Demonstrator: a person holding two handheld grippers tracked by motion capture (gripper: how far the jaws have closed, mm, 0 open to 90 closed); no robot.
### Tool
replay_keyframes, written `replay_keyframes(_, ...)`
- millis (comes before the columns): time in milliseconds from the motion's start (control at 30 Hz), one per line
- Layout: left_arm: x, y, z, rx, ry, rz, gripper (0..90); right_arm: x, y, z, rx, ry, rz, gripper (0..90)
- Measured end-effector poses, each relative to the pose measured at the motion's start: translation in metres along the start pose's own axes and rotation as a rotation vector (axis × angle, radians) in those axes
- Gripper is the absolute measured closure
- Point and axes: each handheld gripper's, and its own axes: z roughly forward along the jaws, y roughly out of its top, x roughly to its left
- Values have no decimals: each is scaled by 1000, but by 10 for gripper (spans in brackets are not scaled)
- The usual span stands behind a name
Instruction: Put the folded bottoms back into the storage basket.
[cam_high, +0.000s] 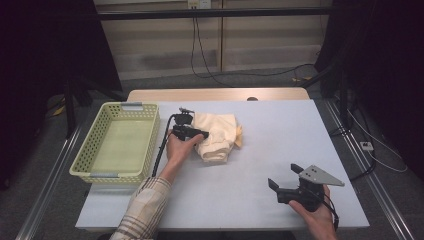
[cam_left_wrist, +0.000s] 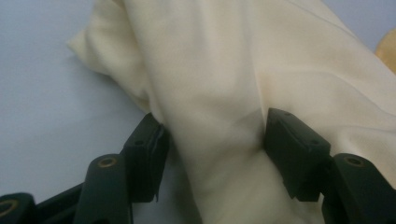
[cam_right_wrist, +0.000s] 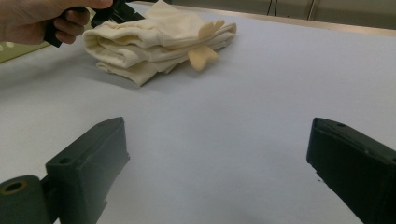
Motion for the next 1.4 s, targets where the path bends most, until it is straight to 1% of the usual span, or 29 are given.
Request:
replay_keyframes(33,0,0,1,4,-22,-3,436,0,0,0,0,-2,0,51)
replay_keyframes(67,0,0,1,7,-34,-8,480,0,0,0,0,-3,-1,52)
replay_keyframes(200,0,0,3,8,-52,-21,537,0,0,0,0,-3,0,53)
replay_keyframes(267,0,0,3,11,-64,-12,563,0,0,1,0,-3,-2,53)
replay_keyframes(300,0,0,3,11,-64,-12,591,0,0,1,0,-3,-2,53)
replay_keyframes(333,1,0,4,12,-77,-27,591,0,0,1,0,-3,-1,53)
replay_keyframes(367,3,0,4,18,-100,-57,658,0,0,1,0,0,-3,53)
replay_keyframes(433,4,0,4,3,-102,-70,687,0,0,1,0,0,-3,53)
replay_keyframes(500,4,0,4,2,-103,-63,698,0,0,1,0,-1,-1,53)
replay_keyframes(533,3,1,3,-12,-105,-65,714,0,0,0,-1,-1,0,53)
replay_keyframes(633,4,1,1,-24,-118,-55,722,0,0,-1,-3,-3,-3,54)
replay_keyframes(700,5,2,0,-22,-122,-51,725,-1,0,-1,-2,-3,-2,54)
replay_keyframes(767,4,3,-3,-17,-110,-32,730,-1,0,-1,0,-5,1,54)
replay_keyframes(800,3,3,-3,-24,-110,-32,732,-1,0,-1,0,-4,1,54)
replay_keyframes(833,3,4,-5,-24,-113,-24,732,-1,0,-1,-1,-4,1,54)
replay_keyframes(967,3,5,-9,-40,-124,-20,735,-1,0,-1,-1,-3,5,55)
replay_keyframes(1000,3,7,-13,-57,-134,-23,735,-1,0,-1,-2,-4,5,55)
replay_keyframes(1067,2,8,-16,-64,-138,-18,735,-1,0,-1,-2,-5,6,55)
replay_keyframes(1100,1,8,-18,-70,-142,-14,735,-2,0,-1,-3,-6,6,55)
replay_keyframes(1167,-1,11,-23,-76,-140,11,735,-2,0,-1,-2,-7,7,56)
replay_keyframes(1233,-2,11,-24,-80,-135,12,736,-2,0,-1,-2,-7,7,55)
replay_keyframes(1267,-4,12,-26,-83,-134,30,736,-1,0,-1,-2,-8,7,55)
replay_keyframes(1300,-4,13,-27,-86,-137,37,736,-1,0,-1,-3,-9,5,56)
replay_keyframes(1400,-6,14,-31,-98,-145,41,736,-2,0,-1,-1,-7,9,56)
